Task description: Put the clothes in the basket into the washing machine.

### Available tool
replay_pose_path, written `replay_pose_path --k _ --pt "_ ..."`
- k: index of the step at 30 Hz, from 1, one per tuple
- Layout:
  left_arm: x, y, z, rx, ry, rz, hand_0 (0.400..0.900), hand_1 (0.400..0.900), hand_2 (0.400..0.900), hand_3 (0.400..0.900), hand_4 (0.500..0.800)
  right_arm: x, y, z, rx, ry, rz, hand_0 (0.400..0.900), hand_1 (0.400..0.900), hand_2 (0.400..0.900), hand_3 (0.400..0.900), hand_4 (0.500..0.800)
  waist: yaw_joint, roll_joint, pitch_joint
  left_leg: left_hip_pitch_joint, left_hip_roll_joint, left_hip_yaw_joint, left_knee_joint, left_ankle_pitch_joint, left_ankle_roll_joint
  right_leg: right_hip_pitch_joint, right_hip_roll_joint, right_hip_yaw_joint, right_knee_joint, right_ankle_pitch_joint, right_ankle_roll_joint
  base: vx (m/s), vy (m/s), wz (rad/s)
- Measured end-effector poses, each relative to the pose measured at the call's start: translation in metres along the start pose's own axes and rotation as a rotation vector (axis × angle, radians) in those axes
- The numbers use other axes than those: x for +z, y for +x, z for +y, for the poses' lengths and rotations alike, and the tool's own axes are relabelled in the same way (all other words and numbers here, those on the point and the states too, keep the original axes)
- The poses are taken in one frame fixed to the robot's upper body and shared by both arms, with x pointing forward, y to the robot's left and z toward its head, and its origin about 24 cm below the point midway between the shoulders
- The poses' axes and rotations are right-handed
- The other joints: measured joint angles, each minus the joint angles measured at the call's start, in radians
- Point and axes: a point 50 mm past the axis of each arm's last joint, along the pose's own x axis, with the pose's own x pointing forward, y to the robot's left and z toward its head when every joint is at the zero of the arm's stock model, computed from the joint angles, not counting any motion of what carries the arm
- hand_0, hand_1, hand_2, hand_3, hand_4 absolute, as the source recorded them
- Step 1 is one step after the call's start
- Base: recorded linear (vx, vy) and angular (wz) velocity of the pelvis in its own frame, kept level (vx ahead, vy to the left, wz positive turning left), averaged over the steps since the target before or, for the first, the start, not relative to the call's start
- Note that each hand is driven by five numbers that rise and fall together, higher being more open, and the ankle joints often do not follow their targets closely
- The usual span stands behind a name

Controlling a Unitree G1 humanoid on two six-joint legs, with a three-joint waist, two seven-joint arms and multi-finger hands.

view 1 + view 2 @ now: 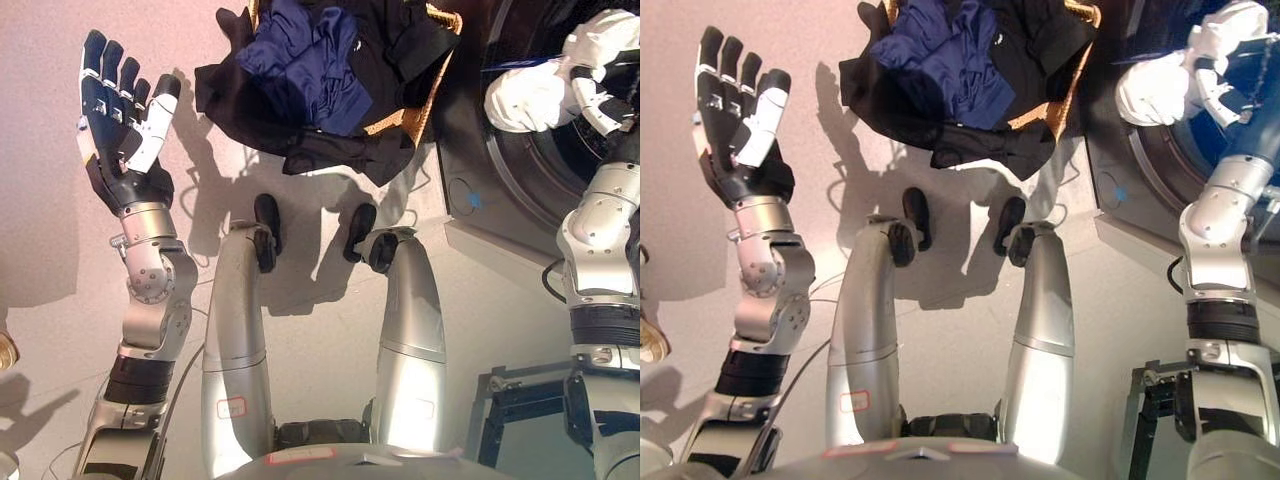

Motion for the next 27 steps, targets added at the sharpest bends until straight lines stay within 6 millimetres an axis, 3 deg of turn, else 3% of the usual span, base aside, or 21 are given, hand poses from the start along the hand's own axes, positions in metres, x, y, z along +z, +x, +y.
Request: replay_pose_path --k 5,10,14,17,18,19,20,27 --pt "-0.001 0.000 0.000 -0.001 0.004 0.005 0.900 0.900 0.900 0.900 0.800 -0.027 0.004 -0.012 -0.130 -0.061 0.122 0.400 0.400 0.400 0.400 0.500 0.002 -0.002 -0.008 0.024 -0.001 0.001 -0.014 0.000 0.000 0.023 0.001 0.000 -0.013 0.003 0.004 0.00 0.000 0.01" --pt "-0.002 -0.001 0.000 -0.025 0.025 0.016 0.900 0.900 0.900 0.900 0.800 -0.038 0.019 -0.010 -0.204 -0.091 0.220 0.400 0.400 0.400 0.400 0.500 0.020 -0.004 -0.012 0.039 -0.002 0.005 -0.022 0.002 -0.002 0.031 -0.001 0.004 -0.015 0.004 0.004 0.00 0.000 0.00" --pt "-0.008 -0.008 -0.007 -0.081 0.033 0.054 0.900 0.900 0.900 0.900 0.800 -0.056 0.028 -0.018 -0.204 -0.213 0.326 0.400 0.400 0.400 0.400 0.500 0.044 -0.005 -0.114 -0.055 -0.006 0.009 -0.014 0.005 -0.006 -0.070 -0.004 0.008 0.003 0.004 0.002 0.00 -0.014 0.06" --pt "-0.009 -0.005 -0.017 -0.139 0.037 0.051 0.900 0.900 0.900 0.900 0.800 -0.058 0.039 -0.020 -0.220 -0.264 0.393 0.400 0.400 0.400 0.400 0.500 0.069 -0.005 -0.113 -0.092 -0.007 0.008 0.017 0.004 -0.008 -0.112 -0.015 0.006 0.046 0.001 0.006 0.00 -0.025 0.12" --pt "-0.009 -0.004 -0.020 -0.159 0.039 0.051 0.900 0.900 0.900 0.900 0.800 -0.058 0.042 -0.021 -0.226 -0.273 0.419 0.447 0.447 0.447 0.447 0.528 0.076 -0.005 -0.113 -0.097 -0.006 0.010 0.026 0.004 -0.008 -0.120 -0.017 0.008 0.059 -0.003 0.003 0.00 -0.024 0.10" --pt "-0.010 -0.004 -0.022 -0.172 0.041 0.056 0.900 0.900 0.900 0.900 0.800 -0.061 0.042 -0.021 -0.220 -0.302 0.440 0.447 0.447 0.447 0.447 0.528 0.087 -0.005 -0.113 -0.097 -0.007 0.009 0.033 0.003 -0.010 -0.121 -0.021 0.008 0.071 -0.007 0.003 0.00 -0.021 0.08" --pt "-0.011 -0.005 -0.025 -0.195 0.042 0.059 0.900 0.900 0.900 0.900 0.800 -0.063 0.043 -0.024 -0.220 -0.327 0.465 0.900 0.900 0.900 0.900 0.800 0.096 -0.004 -0.113 -0.096 -0.010 0.007 0.039 0.001 -0.014 -0.122 -0.031 0.008 0.085 -0.015 -0.006 0.01 -0.014 0.05" --pt "-0.016 -0.012 -0.023 -0.225 0.061 0.090 0.900 0.900 0.900 0.900 0.800 -0.065 0.053 -0.056 -0.241 -0.399 0.520 0.900 0.900 0.900 0.900 0.800 0.135 -0.004 -0.113 -0.131 -0.022 0.001 0.070 -0.002 -0.027 -0.167 -0.038 0.023 0.133 -0.033 -0.023 0.00 0.000 0.00"
